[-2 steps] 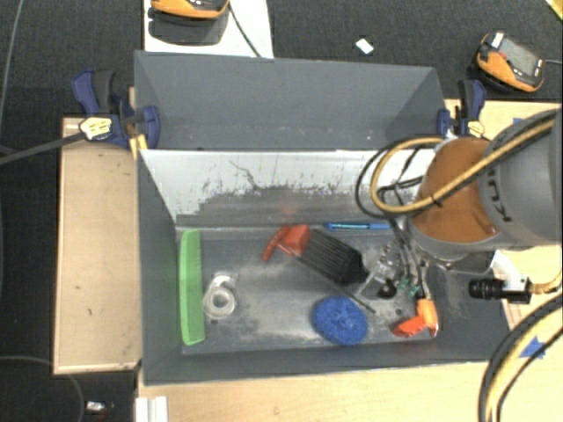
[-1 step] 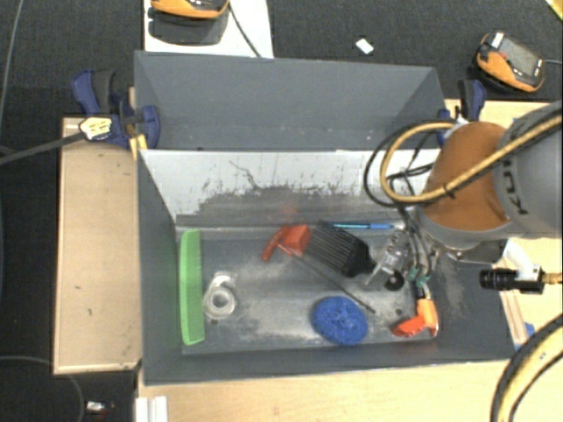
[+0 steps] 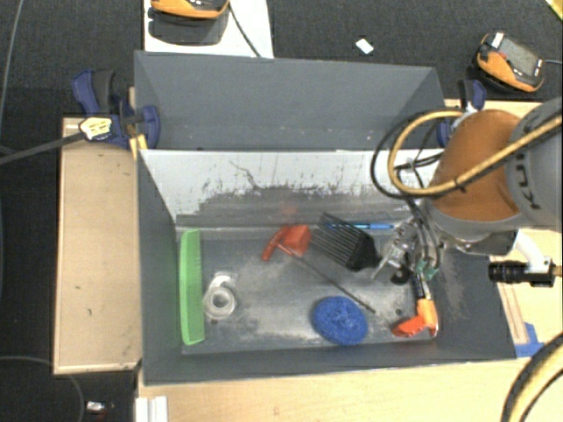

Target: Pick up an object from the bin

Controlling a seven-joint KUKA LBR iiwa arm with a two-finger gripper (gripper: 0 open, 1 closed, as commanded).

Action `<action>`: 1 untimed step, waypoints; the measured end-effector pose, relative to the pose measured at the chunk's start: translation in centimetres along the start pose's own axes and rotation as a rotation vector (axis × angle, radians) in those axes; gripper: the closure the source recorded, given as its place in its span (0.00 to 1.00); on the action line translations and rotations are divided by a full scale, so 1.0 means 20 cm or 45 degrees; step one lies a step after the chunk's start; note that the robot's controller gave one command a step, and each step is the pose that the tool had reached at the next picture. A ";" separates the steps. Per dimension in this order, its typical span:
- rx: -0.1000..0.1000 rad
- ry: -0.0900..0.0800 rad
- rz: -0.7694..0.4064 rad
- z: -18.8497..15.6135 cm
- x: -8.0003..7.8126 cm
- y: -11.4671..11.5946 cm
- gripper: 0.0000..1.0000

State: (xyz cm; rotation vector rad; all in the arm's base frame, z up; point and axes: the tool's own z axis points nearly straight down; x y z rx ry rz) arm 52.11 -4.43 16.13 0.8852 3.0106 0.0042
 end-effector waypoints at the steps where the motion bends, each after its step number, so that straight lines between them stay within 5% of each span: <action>1: -0.002 -0.004 -0.001 -0.14 0.00 0.00 1.00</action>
Offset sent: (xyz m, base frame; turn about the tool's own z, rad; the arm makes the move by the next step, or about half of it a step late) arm 0.0004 0.0000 0.0269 -0.0008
